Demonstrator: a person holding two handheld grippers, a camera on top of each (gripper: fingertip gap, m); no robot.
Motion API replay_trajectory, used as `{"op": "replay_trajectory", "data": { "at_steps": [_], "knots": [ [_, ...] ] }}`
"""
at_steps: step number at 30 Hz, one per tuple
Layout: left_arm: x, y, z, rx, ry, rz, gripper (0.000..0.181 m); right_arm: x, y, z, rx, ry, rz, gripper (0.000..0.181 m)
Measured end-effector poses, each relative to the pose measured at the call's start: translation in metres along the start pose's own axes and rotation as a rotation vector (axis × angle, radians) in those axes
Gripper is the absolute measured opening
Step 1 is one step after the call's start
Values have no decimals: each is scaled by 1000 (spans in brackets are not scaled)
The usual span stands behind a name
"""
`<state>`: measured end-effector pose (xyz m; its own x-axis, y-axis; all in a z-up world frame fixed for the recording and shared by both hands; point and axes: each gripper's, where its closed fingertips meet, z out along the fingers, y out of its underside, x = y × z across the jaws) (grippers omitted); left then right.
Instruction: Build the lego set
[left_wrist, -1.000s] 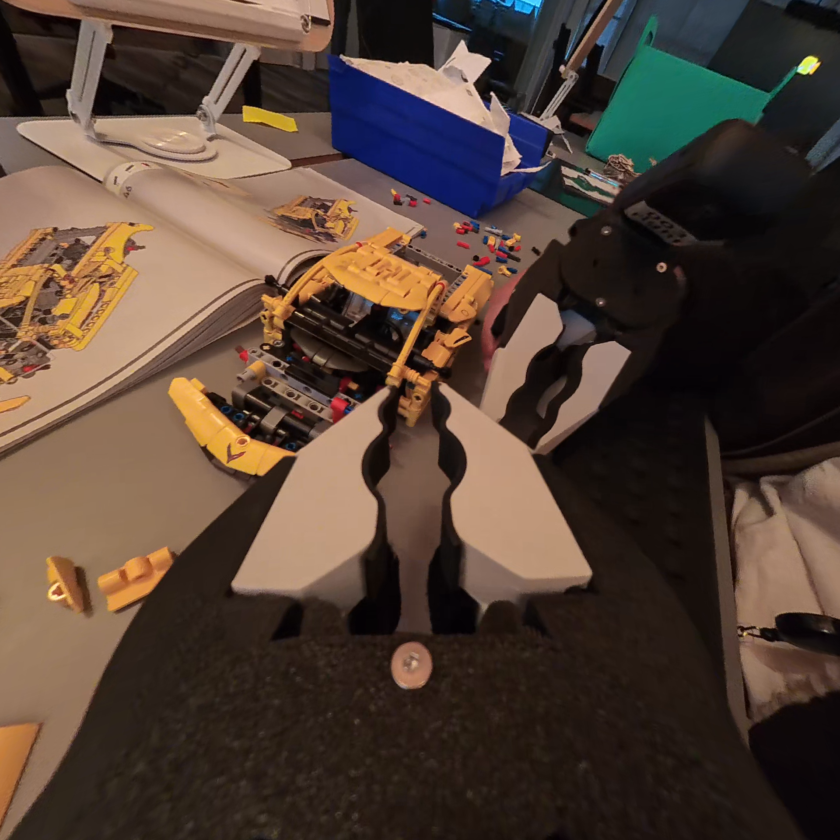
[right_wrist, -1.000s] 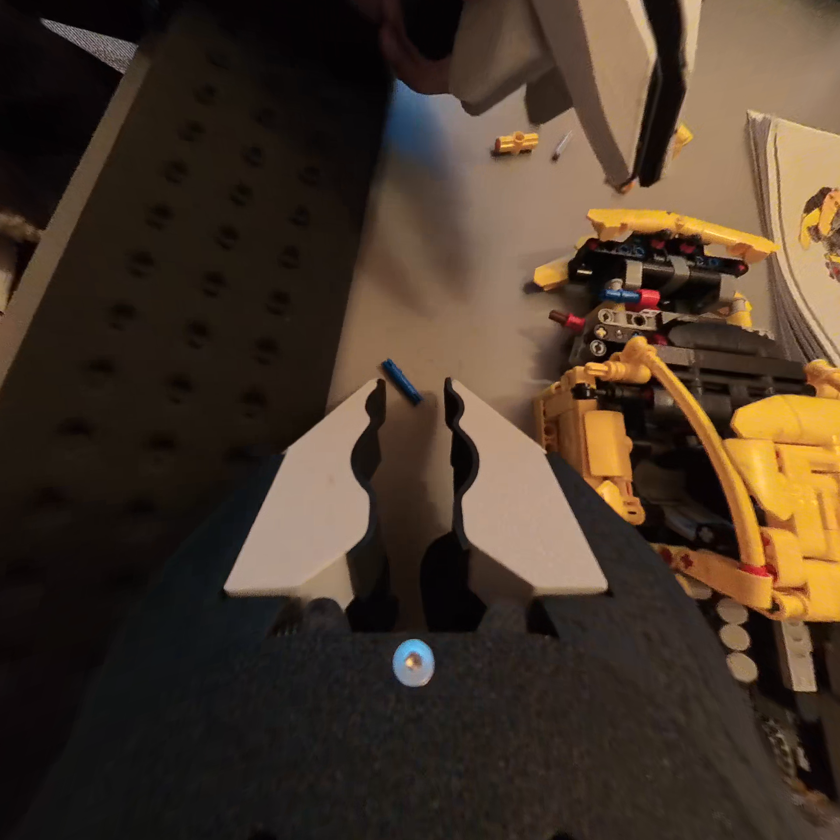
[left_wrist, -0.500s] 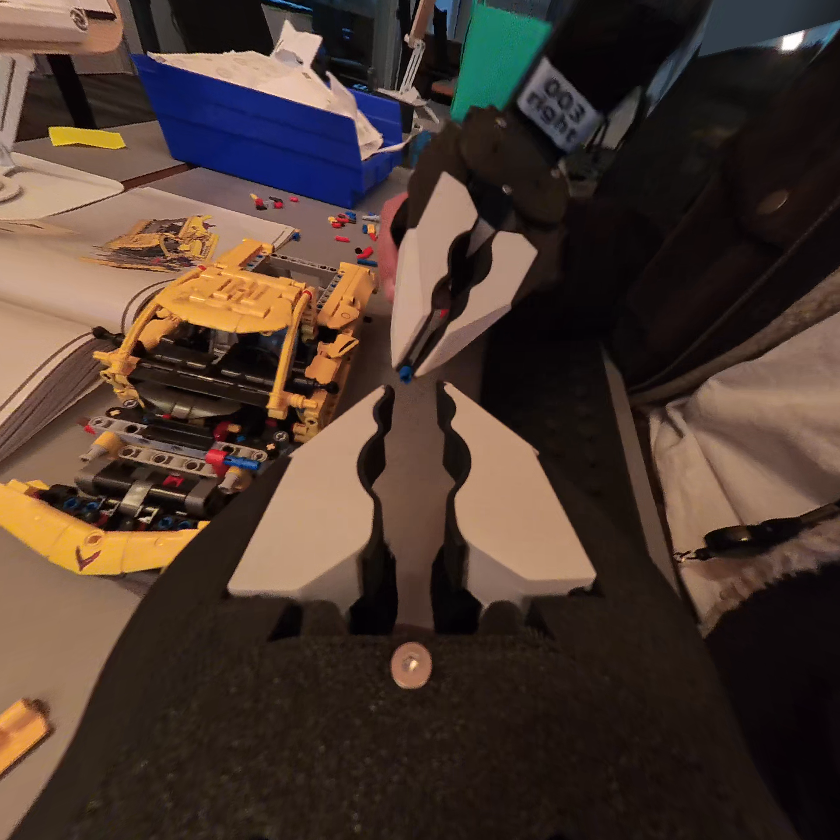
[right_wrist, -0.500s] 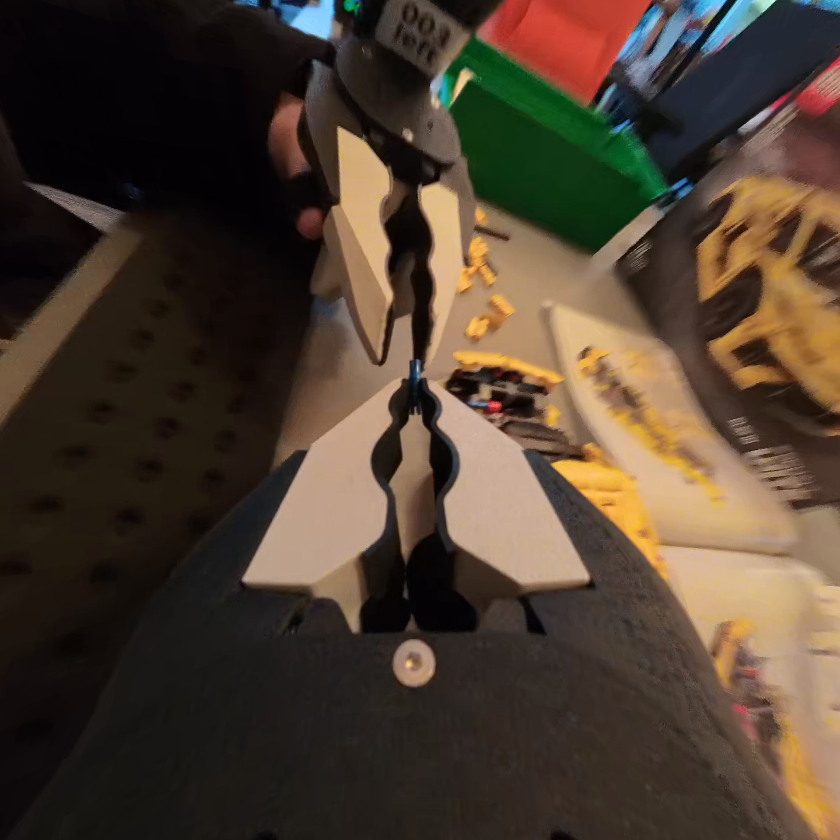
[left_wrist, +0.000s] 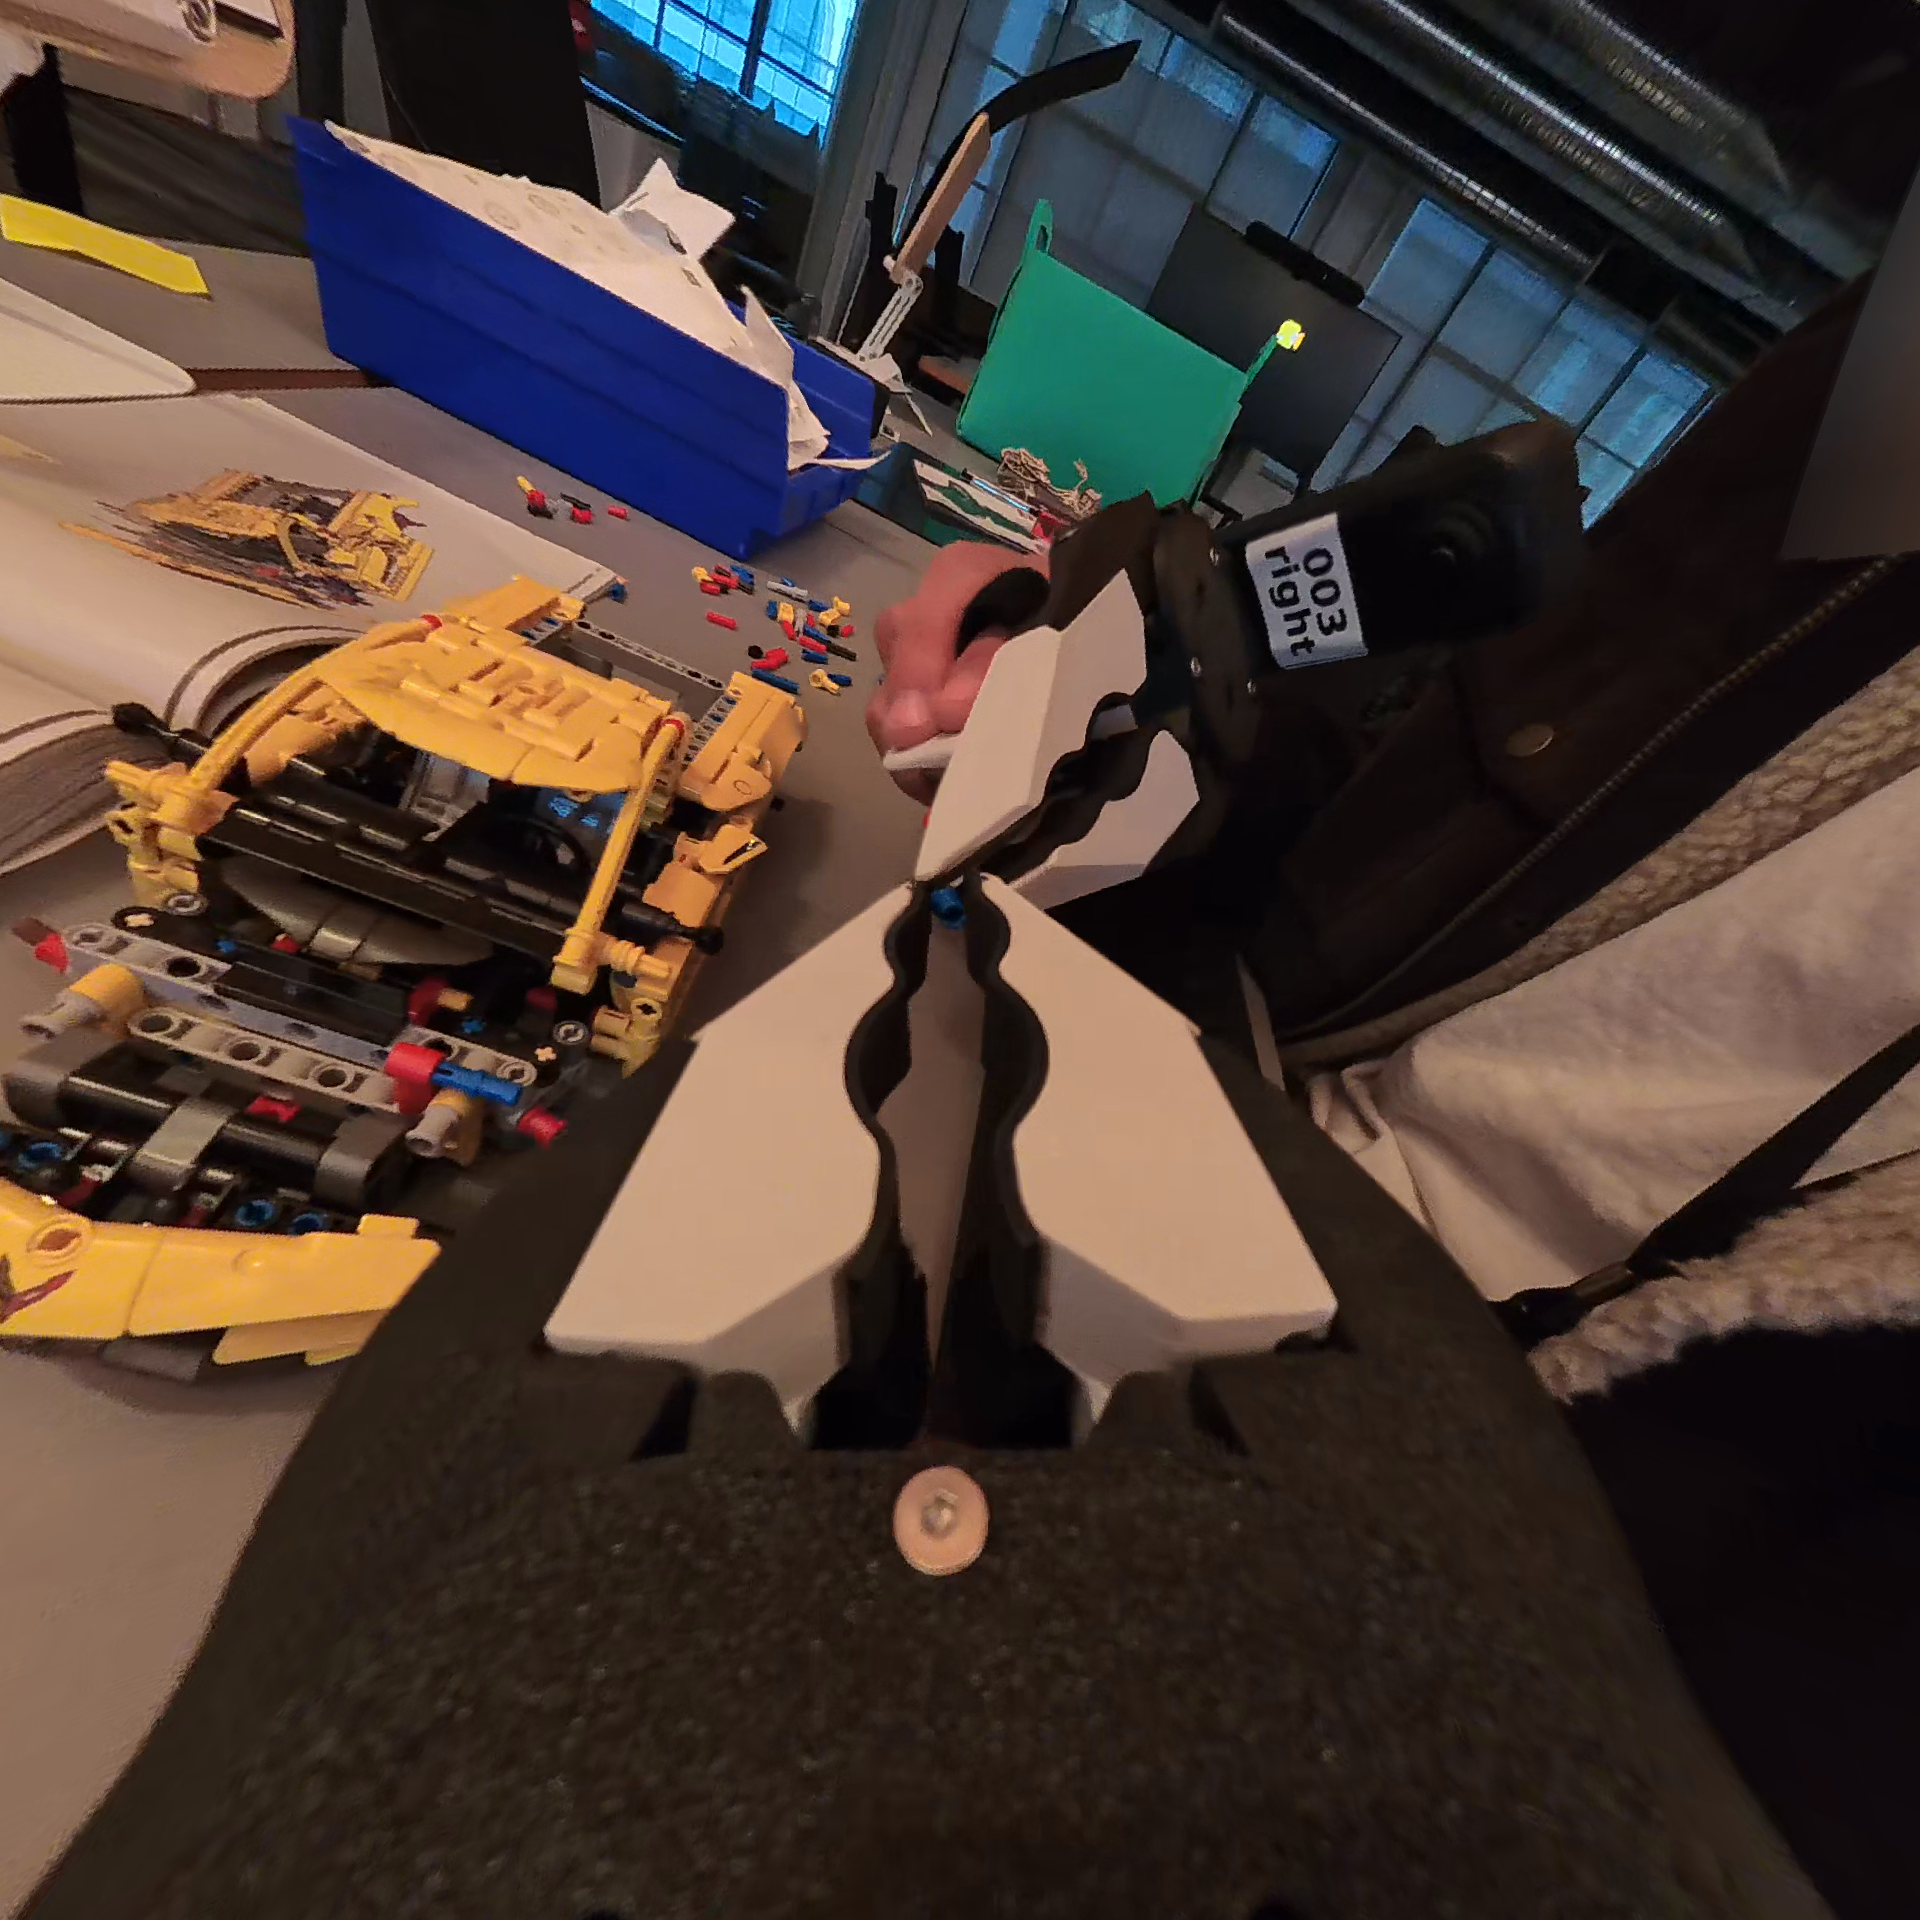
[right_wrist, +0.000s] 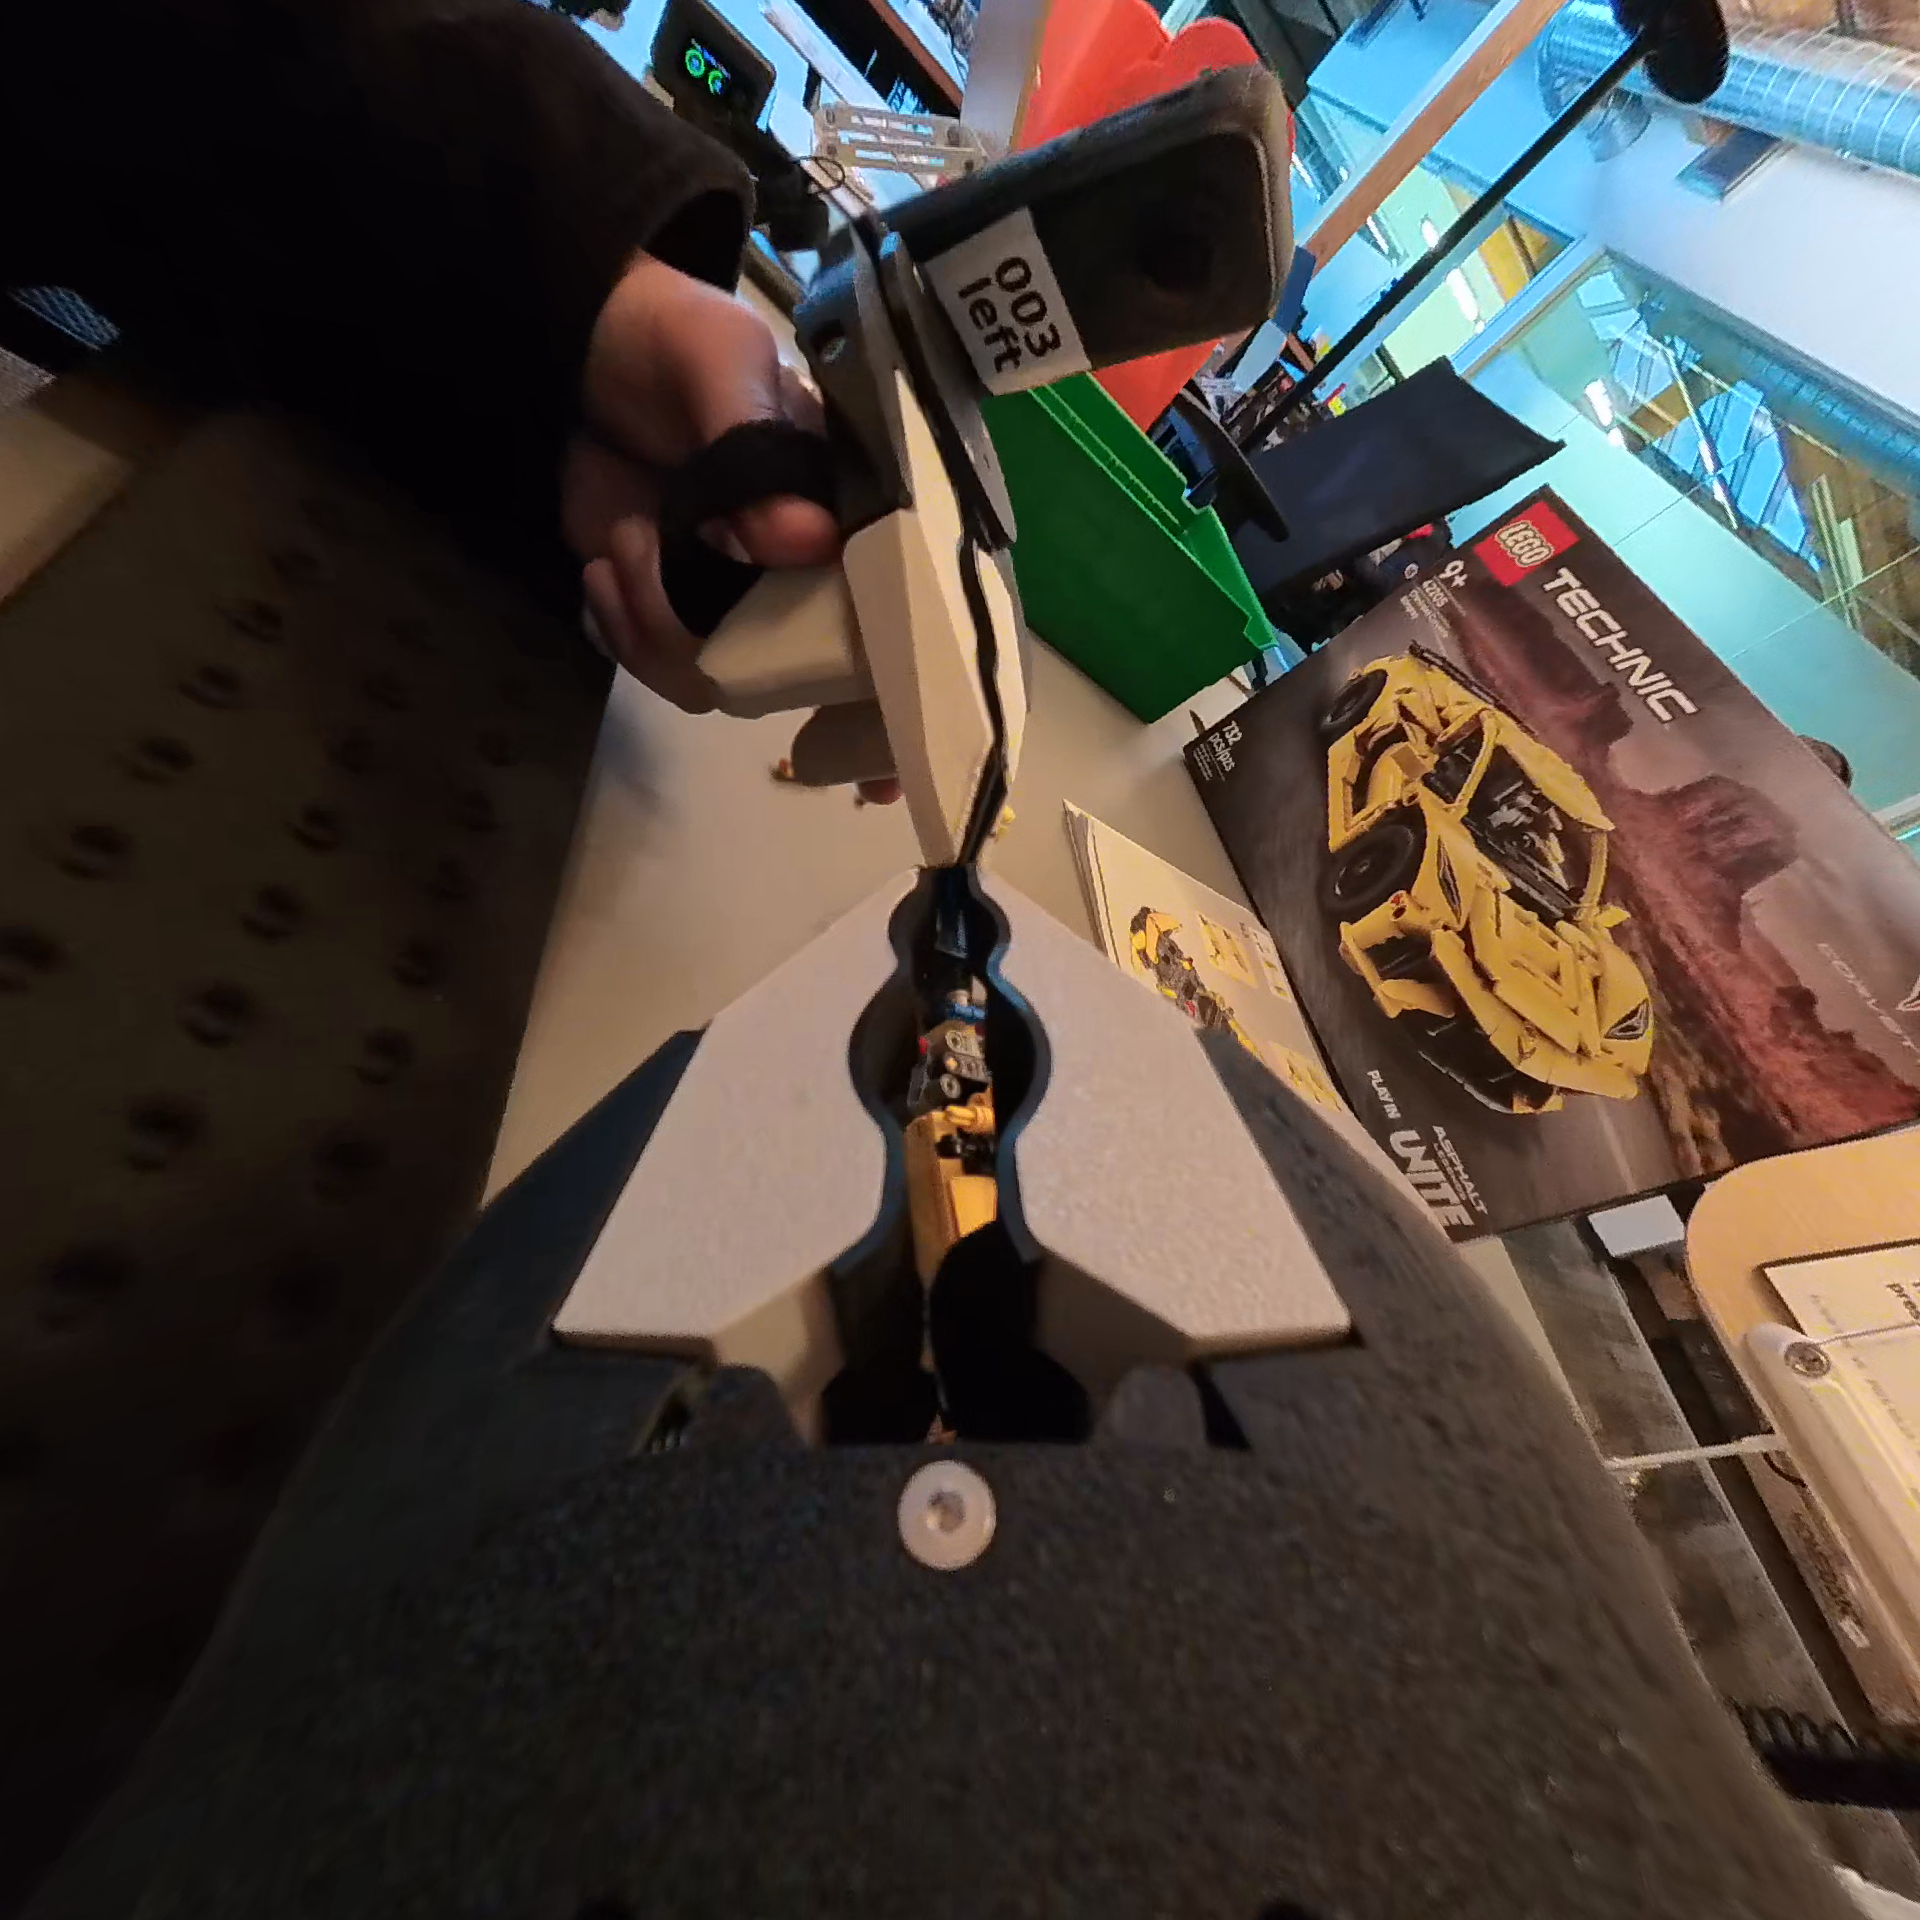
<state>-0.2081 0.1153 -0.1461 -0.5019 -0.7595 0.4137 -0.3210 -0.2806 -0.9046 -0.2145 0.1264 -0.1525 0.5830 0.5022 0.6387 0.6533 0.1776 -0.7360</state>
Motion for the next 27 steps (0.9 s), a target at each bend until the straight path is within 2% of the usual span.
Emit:
{"op": "replay_trajectory", "data": {
  "at_steps": [5,10,15,27],
  "knots": [
    [3,-8,-6,54,45,-70,5,4,-11,-8,78,54,70,4],
    [11,-12,-9,84,162,-201,5,5,-9,-6,58,57,58,17],
    [10,-11,-9,79,157,-217,5,5,-14,-8,79,68,38,4],
    [13,-11,-8,80,181,-220,5,4,-12,-6,64,66,38,3]
  ]
}}
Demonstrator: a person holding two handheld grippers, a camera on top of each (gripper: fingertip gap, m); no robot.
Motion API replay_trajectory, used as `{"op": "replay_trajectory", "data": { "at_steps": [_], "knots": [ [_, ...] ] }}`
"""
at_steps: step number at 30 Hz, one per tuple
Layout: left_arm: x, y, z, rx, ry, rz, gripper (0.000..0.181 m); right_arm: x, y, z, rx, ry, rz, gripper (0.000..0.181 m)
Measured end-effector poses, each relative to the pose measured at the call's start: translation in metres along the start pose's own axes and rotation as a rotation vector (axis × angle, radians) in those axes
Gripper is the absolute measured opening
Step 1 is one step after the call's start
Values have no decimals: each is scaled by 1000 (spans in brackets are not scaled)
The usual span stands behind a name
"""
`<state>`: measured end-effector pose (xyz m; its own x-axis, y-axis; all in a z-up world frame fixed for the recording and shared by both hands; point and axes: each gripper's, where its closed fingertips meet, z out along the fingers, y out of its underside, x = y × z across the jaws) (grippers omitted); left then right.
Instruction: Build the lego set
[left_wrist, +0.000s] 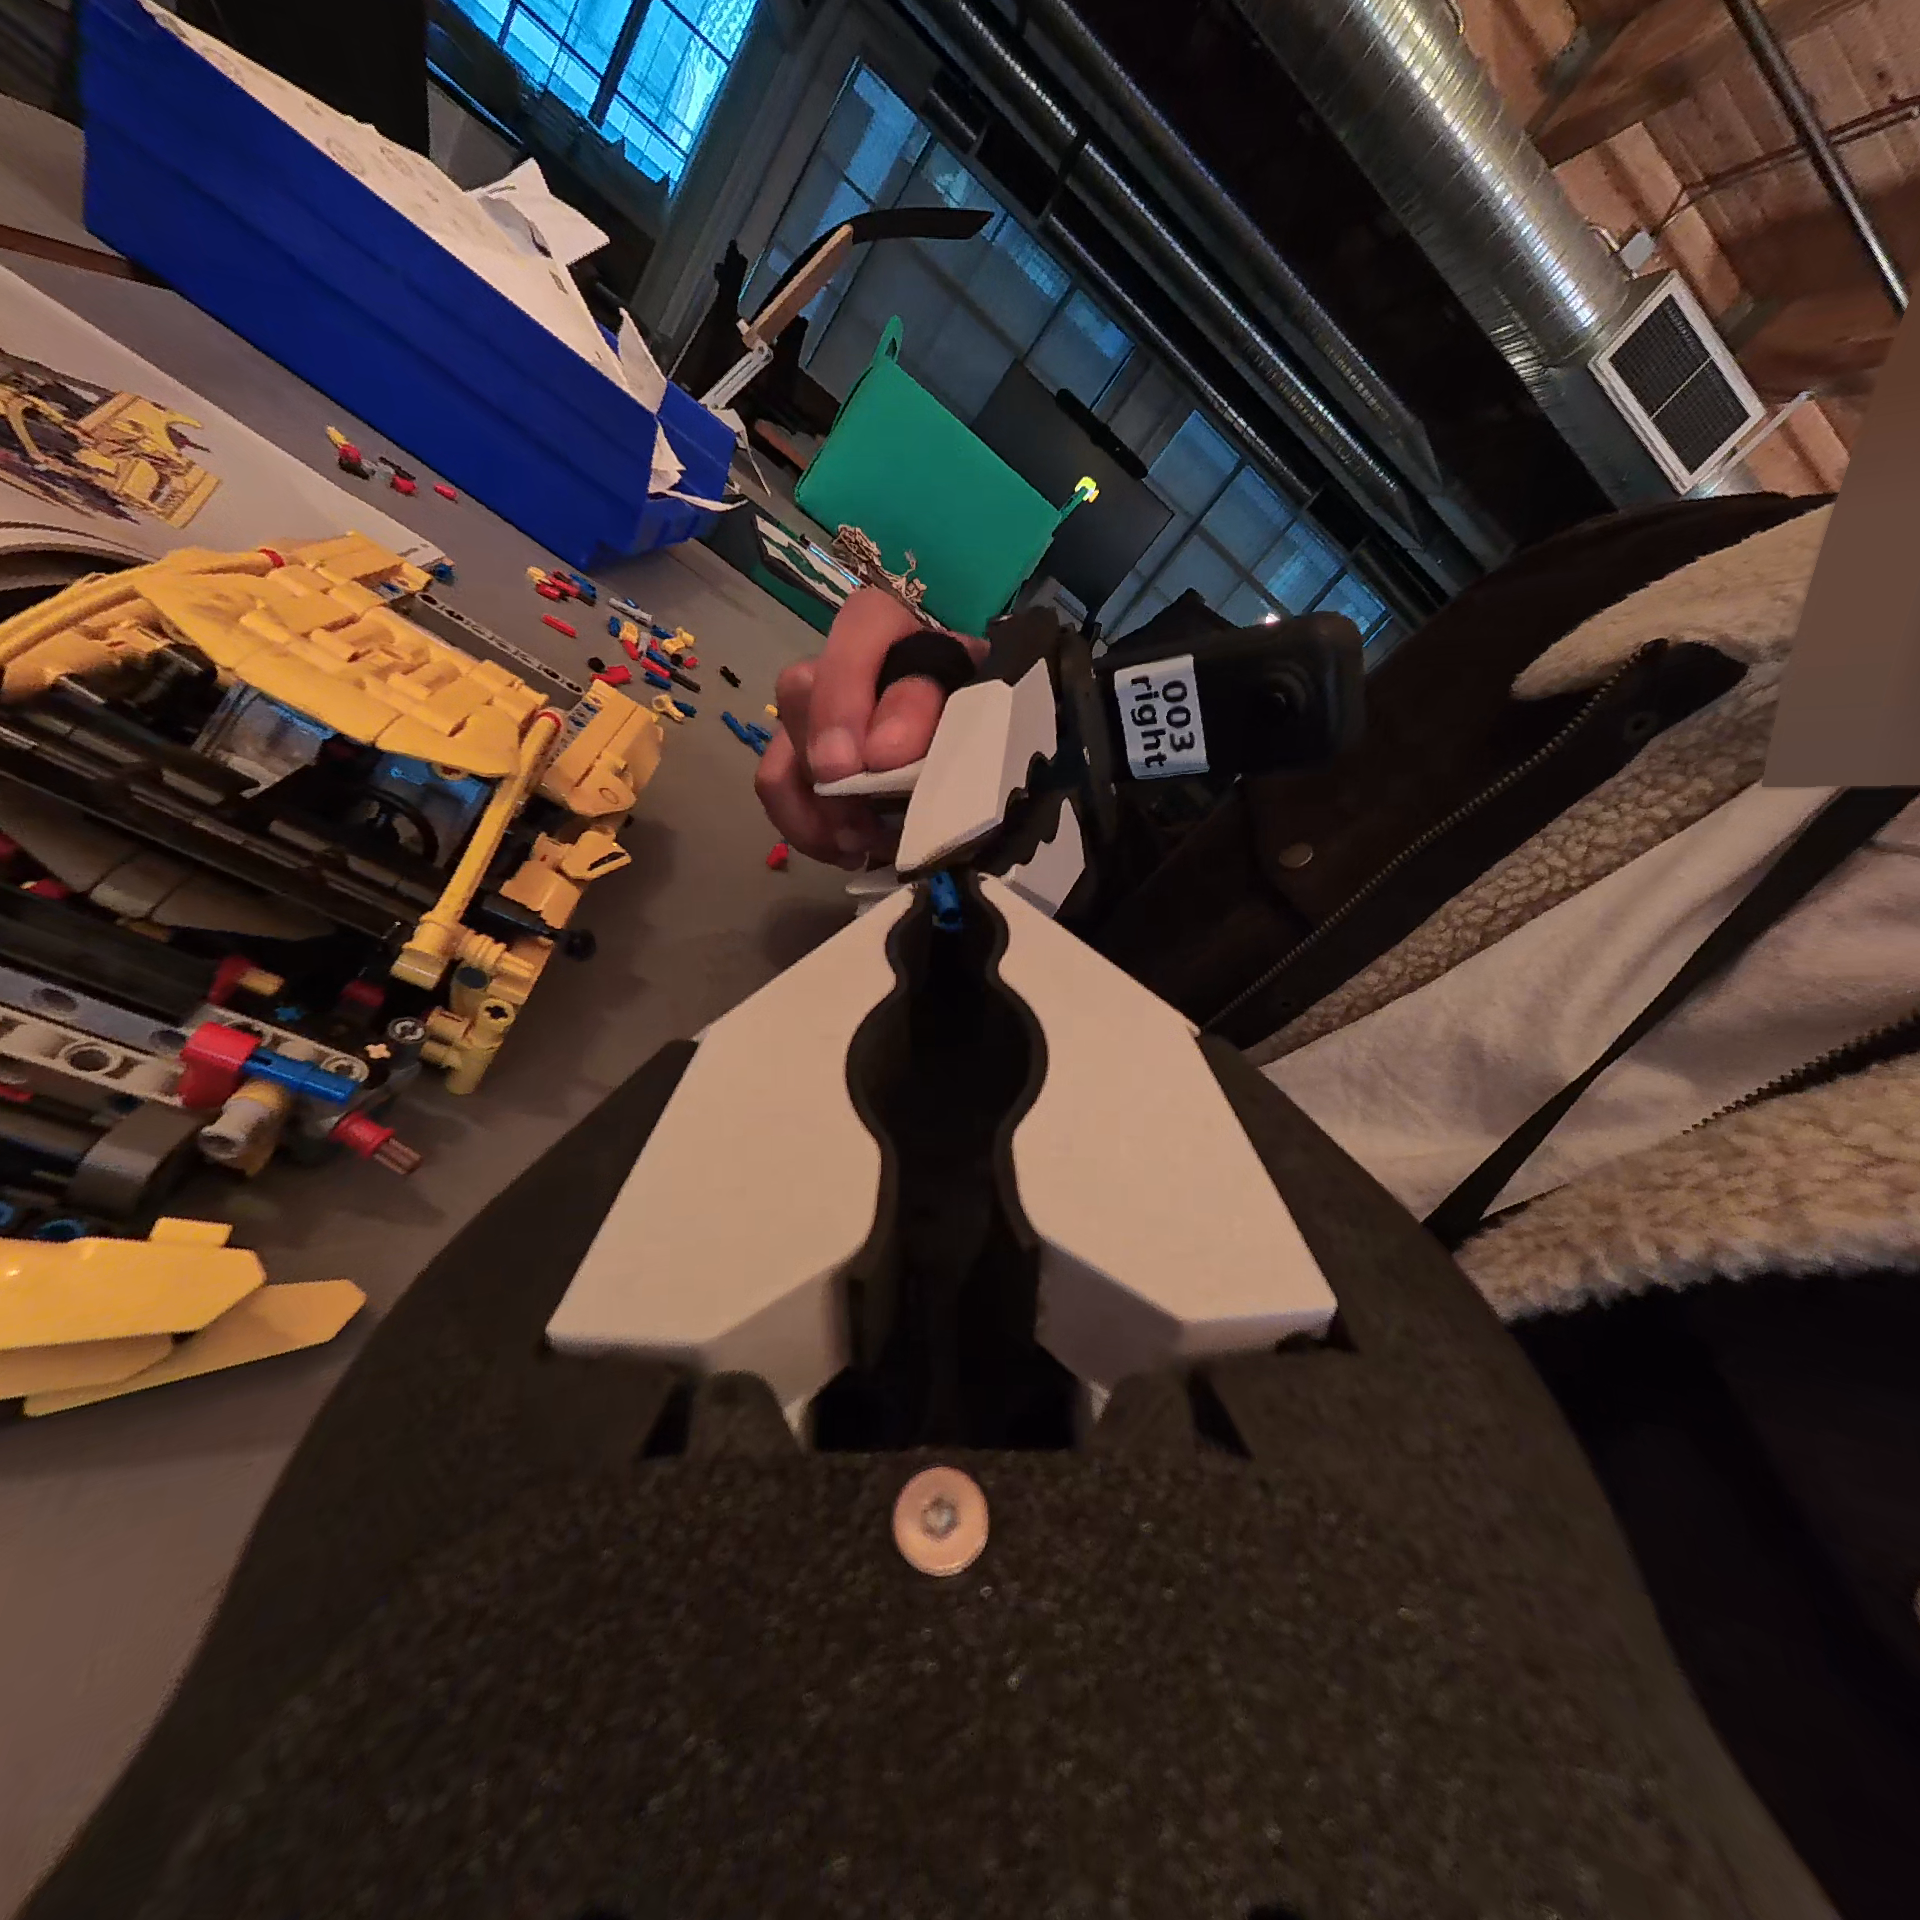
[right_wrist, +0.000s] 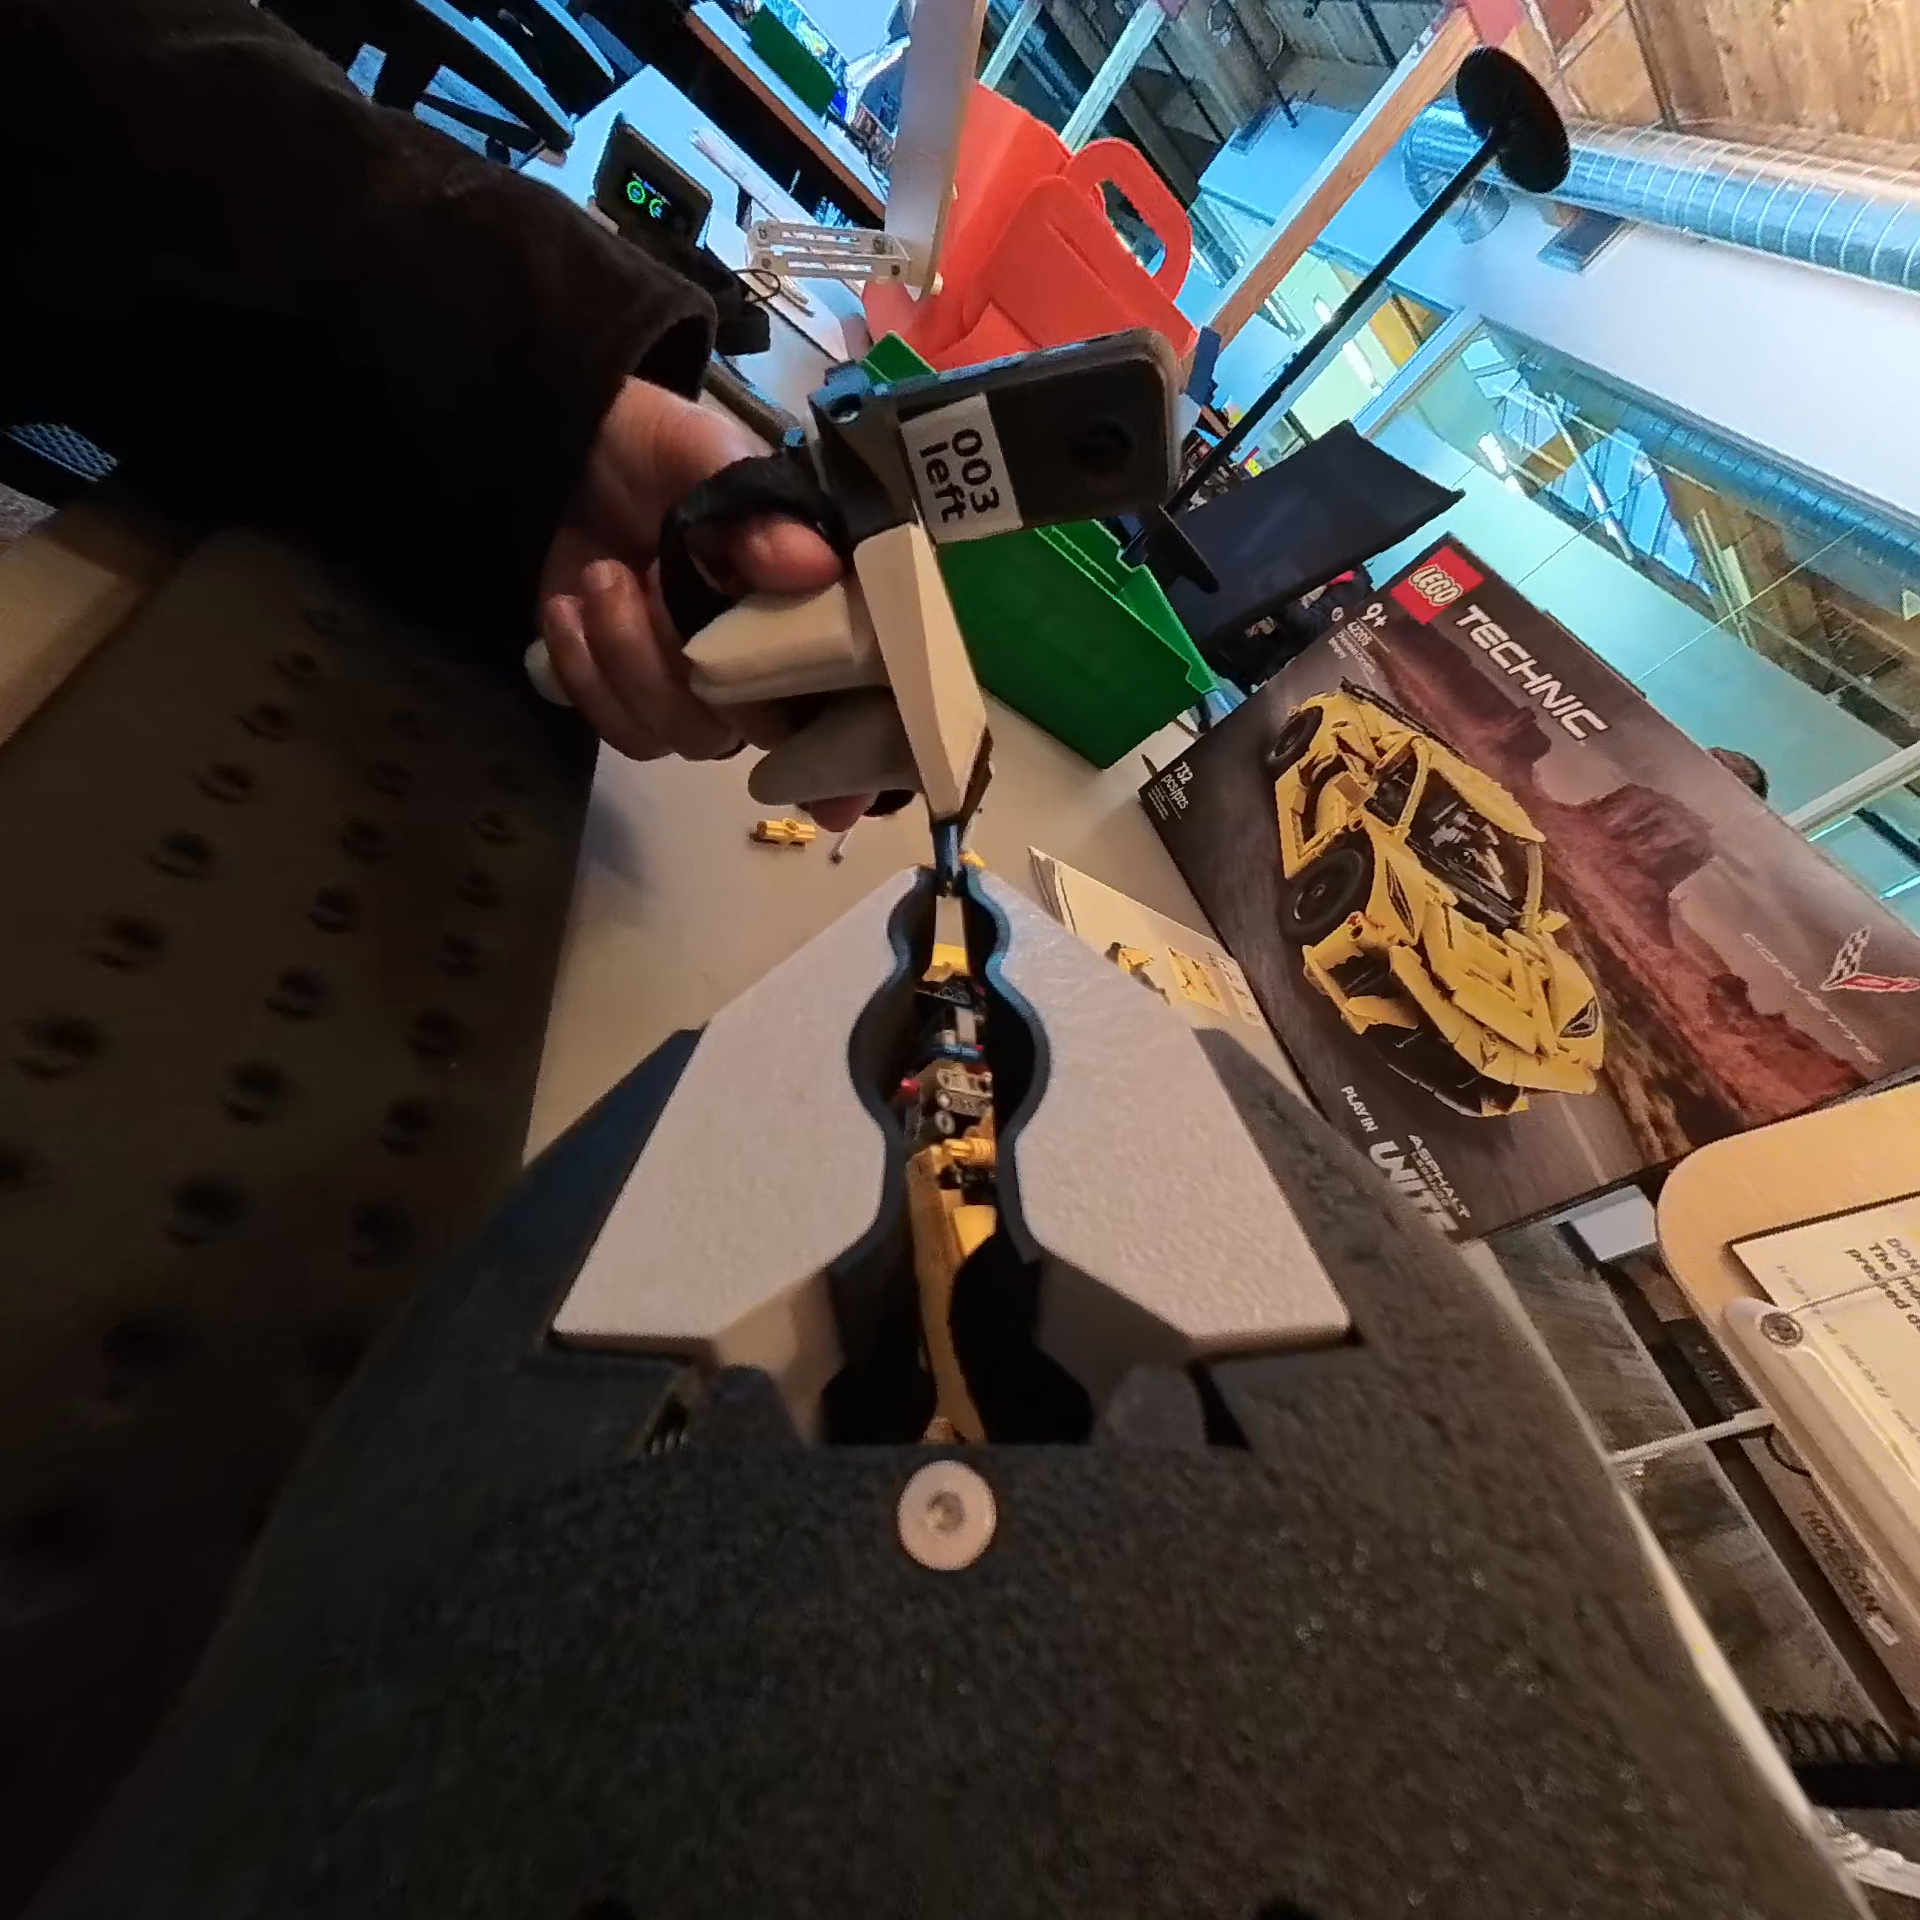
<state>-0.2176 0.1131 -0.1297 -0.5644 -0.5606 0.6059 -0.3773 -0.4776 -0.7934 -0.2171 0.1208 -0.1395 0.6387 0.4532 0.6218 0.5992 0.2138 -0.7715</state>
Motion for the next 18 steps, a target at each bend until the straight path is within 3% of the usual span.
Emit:
{"op": "replay_trajectory", "data": {
  "at_steps": [18],
  "knots": [
    [-4,0,1,1,-34,37,7,3,4,2,-27,14,-5,3]
  ]
}}
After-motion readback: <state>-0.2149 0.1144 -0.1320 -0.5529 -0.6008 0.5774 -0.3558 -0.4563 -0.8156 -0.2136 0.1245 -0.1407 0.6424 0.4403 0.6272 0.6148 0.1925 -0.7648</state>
